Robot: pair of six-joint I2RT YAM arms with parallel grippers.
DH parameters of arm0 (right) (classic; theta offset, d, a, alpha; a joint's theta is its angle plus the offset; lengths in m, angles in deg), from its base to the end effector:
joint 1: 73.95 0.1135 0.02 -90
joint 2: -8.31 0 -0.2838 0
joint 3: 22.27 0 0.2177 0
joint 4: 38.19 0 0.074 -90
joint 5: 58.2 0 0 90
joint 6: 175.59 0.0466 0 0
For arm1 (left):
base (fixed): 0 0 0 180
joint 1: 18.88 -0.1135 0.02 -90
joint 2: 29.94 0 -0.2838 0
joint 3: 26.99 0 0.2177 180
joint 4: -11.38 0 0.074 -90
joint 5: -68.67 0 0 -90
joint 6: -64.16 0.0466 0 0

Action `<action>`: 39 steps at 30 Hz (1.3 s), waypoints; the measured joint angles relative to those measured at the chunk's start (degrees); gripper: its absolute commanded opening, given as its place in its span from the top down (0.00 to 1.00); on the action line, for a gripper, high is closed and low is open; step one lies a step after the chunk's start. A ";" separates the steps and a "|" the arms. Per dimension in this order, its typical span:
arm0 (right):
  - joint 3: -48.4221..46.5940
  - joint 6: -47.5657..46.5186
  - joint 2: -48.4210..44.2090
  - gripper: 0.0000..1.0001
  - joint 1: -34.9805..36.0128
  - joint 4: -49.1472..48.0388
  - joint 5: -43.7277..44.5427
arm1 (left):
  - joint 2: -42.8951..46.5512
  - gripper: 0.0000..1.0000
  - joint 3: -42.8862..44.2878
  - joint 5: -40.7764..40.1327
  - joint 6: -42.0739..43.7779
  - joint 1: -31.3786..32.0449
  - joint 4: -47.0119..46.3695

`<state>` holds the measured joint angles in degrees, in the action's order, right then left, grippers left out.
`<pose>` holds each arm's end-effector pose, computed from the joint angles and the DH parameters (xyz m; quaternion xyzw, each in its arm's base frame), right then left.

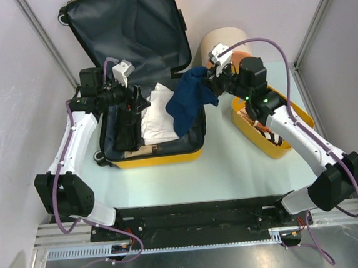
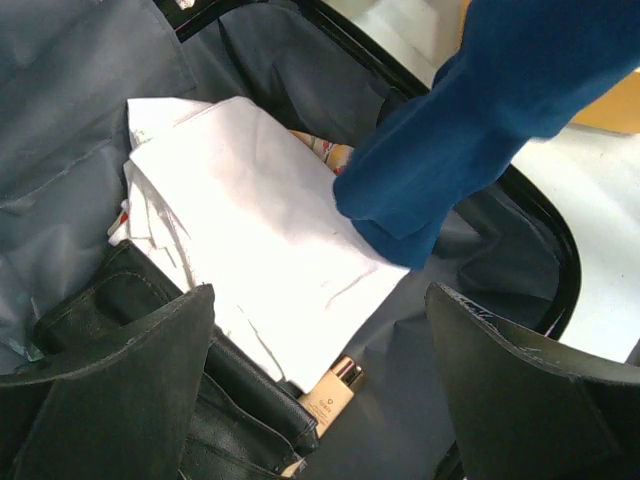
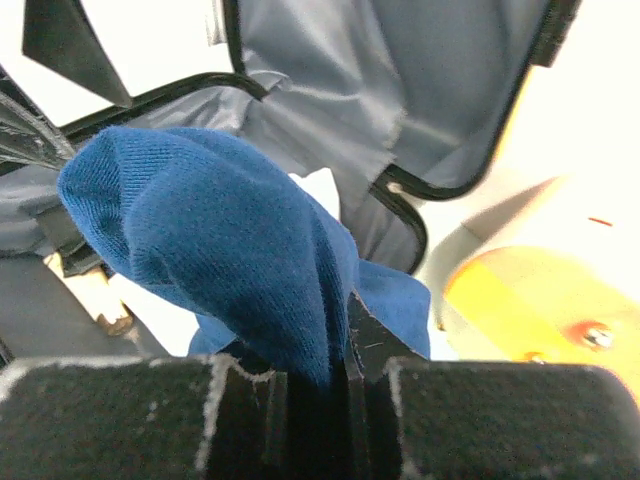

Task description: Open, take out, and arrange the luggage

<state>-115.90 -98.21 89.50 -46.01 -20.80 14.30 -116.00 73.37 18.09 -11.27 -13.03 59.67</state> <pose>0.2648 0.1563 0.4306 -0.3489 0.6476 0.2002 0.6471 0.2981 -0.0603 0.3889 0.3032 0.7899 -0.2633 0.4634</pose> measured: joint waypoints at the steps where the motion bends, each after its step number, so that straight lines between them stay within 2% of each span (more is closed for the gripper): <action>1: -1.22 -0.33 -0.28 1.00 -0.52 1.79 0.11 | -0.02 0.09 0.00 0.02 0.00 0.00 0.00; 5: -8.63 0.28 -1.33 1.00 -3.82 10.29 2.19 | -0.28 0.07 0.00 0.26 -0.11 0.02 0.00; 6: -10.27 1.42 -1.73 1.00 -4.94 12.04 2.93 | -0.44 0.06 0.00 0.42 -0.17 0.02 -0.02; 7: -11.63 2.69 -2.25 1.00 -6.01 13.66 3.76 | -0.57 0.00 0.00 0.55 -0.24 0.04 -0.02; 11: -16.26 10.25 -4.42 1.00 -10.43 20.28 8.63 | -1.18 0.00 0.00 1.07 -0.63 0.63 0.00; 14: -17.00 15.56 -6.84 1.00 -13.79 24.09 13.00 | -1.20 0.00 0.00 1.31 -0.68 1.51 -0.02; 18: -15.74 25.68 -10.75 1.00 -18.82 28.70 23.23 | -1.29 0.00 0.00 1.38 -0.98 2.62 -0.04; 24: -13.03 40.41 -11.13 1.00 -28.57 30.58 25.05 | -2.01 0.00 0.00 1.44 -1.09 3.41 -0.04; 35: -14.53 57.96 0.61 1.00 -29.16 27.45 24.09 | -2.45 0.00 0.00 1.33 -1.09 3.58 -0.04; 39: -12.07 62.99 0.55 1.00 -29.44 26.80 24.00 | -2.45 0.00 0.00 1.29 -1.09 3.58 -0.04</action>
<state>-127.96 -35.22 90.05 -75.45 6.00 38.30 -118.45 73.37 19.38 -12.36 -9.45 59.63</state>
